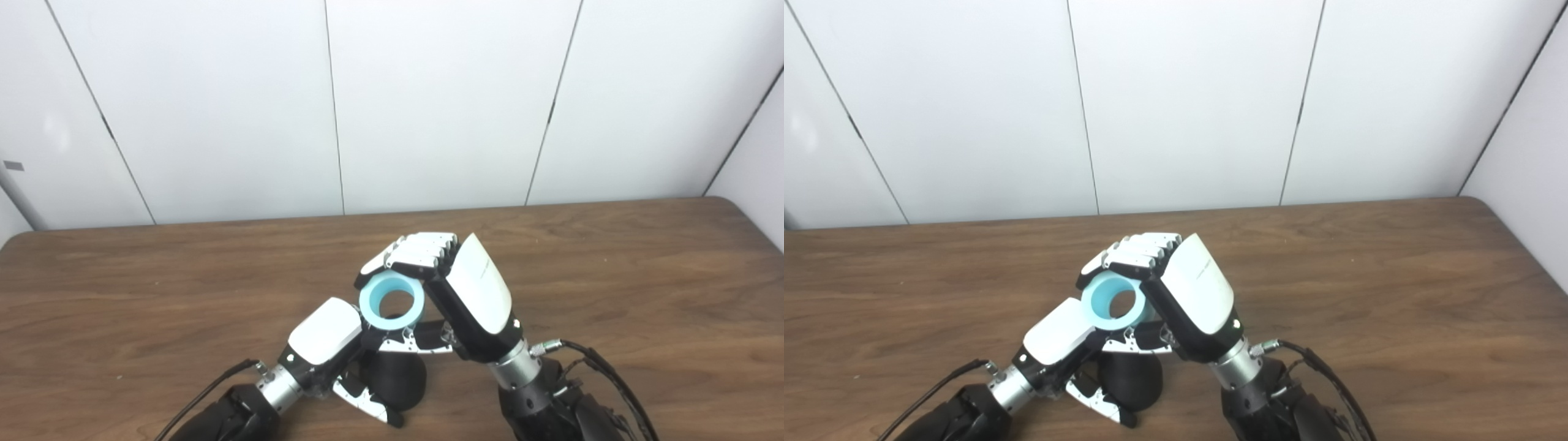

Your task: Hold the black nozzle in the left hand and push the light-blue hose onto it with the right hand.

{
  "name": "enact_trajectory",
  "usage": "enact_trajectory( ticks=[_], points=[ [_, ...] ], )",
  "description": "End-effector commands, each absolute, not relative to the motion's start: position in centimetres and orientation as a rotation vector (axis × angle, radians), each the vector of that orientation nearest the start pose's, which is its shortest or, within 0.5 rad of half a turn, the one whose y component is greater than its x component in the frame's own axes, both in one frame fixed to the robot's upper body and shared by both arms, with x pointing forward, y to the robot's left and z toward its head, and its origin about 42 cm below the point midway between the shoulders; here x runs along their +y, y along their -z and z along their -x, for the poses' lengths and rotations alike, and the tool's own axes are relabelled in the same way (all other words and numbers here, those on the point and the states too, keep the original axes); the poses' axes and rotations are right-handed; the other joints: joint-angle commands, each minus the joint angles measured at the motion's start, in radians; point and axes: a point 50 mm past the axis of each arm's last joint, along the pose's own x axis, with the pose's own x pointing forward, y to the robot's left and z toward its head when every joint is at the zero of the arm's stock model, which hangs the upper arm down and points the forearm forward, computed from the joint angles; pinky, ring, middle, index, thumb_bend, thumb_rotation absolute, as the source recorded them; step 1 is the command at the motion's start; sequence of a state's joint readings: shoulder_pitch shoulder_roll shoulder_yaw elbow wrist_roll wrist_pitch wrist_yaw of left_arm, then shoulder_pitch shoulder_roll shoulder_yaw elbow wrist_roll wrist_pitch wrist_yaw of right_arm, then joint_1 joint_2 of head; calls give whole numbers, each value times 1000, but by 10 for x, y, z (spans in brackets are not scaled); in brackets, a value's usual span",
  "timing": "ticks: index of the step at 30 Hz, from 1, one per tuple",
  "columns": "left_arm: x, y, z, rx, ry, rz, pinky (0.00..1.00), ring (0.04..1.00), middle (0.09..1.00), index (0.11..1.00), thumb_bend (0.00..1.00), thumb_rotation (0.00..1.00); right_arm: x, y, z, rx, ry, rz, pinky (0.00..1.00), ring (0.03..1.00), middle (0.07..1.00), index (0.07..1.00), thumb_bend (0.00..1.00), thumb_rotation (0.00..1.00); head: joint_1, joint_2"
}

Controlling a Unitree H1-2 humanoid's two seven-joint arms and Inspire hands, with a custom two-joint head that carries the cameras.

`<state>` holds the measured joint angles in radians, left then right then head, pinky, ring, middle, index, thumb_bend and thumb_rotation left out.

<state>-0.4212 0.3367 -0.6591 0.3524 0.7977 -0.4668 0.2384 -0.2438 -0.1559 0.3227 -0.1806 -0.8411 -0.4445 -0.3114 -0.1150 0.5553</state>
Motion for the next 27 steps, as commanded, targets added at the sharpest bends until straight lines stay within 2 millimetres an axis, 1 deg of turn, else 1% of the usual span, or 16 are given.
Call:
enact_trajectory(
  ticks=[1, 5, 7, 12, 13, 16, 19, 20, 22, 24, 25, 27],
  points=[
    [138, -46, -301, -535, 795, -997, 74, 132, 215, 483, 519, 42, -137, -243, -304, -1126, -146, 740, 315, 451, 479, 492, 526, 0, 0, 1],
    [138, -46, -301, -548, 795, -1018, 77, 136, 223, 483, 519, 43, -139, -242, -302, -1040, -159, 678, 330, 454, 484, 485, 525, 0, 1, 2],
    [137, -46, -301, -553, 793, -1019, 73, 130, 208, 483, 520, 42, -141, -241, -301, -1003, -159, 653, 311, 432, 490, 479, 524, 0, 3, 4],
    [136, -47, -301, -557, 795, -1021, 70, 125, 200, 483, 519, 42, -143, -236, -297, -897, -164, 554, 305, 416, 495, 476, 523, 0, 5, 6],
    [136, -47, -301, -555, 795, -1019, 71, 126, 204, 483, 519, 42, -143, -235, -297, -875, -160, 533, 282, 392, 495, 476, 523, 0, 6, 6],
    [136, -47, -301, -551, 794, -1013, 73, 130, 210, 483, 519, 42, -143, -233, -297, -818, -159, 490, 139, 220, 464, 519, 519, 0, 7, 6],
    [136, -47, -302, -553, 792, -1012, 72, 128, 202, 483, 519, 42, -144, -231, -298, -779, -169, 469, 99, 166, 443, 540, 515, 0, 7, 6],
    [136, -47, -302, -550, 791, -1008, 71, 127, 201, 483, 519, 41, -144, -230, -298, -772, -171, 470, 95, 159, 459, 513, 519, 0, 9, 5],
    [136, -47, -302, -548, 789, -1003, 67, 121, 190, 483, 519, 41, -143, -230, -298, -764, -172, 470, 95, 169, 438, 540, 514, 0, 9, 5],
    [135, -47, -302, -546, 788, -1002, 66, 120, 188, 483, 519, 41, -143, -230, -298, -756, -174, 467, 90, 160, 433, 543, 514, 0, 9, 6],
    [135, -47, -302, -546, 789, -1002, 67, 122, 192, 483, 519, 41, -143, -230, -298, -751, -176, 464, 87, 152, 454, 515, 519, 0, 9, 6],
    [135, -47, -302, -548, 789, -1004, 69, 124, 195, 483, 519, 41, -142, -228, -298, -746, -180, 457, 89, 166, 435, 538, 514, 0, 9, 6]
  ],
)
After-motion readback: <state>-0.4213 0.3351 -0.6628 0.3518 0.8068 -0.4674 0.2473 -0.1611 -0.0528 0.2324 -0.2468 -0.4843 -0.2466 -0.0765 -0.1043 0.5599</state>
